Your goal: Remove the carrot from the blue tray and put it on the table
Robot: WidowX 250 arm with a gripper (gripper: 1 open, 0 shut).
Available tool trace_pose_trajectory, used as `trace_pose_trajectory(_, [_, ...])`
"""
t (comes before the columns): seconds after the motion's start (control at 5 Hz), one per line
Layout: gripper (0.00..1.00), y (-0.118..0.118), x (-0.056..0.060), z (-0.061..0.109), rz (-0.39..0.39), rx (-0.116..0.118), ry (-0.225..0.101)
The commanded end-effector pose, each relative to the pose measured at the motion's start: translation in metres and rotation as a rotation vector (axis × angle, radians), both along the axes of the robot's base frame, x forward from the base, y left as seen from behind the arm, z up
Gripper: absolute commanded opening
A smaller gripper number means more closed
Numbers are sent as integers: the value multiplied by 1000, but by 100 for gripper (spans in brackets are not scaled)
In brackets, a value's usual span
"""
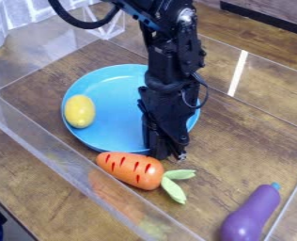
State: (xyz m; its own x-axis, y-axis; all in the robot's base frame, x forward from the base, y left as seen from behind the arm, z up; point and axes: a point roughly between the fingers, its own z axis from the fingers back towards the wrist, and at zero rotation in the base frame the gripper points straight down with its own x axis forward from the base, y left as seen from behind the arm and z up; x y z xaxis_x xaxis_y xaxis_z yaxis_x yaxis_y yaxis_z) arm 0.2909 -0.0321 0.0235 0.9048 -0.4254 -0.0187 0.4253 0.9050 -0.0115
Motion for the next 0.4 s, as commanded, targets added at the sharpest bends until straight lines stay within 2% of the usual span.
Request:
trace_pose_trajectory(0.0, [0,11,3,15,79,-10,-30])
trace_pose_trajectory(0.2, [0,7,7,18,73,-12,-38])
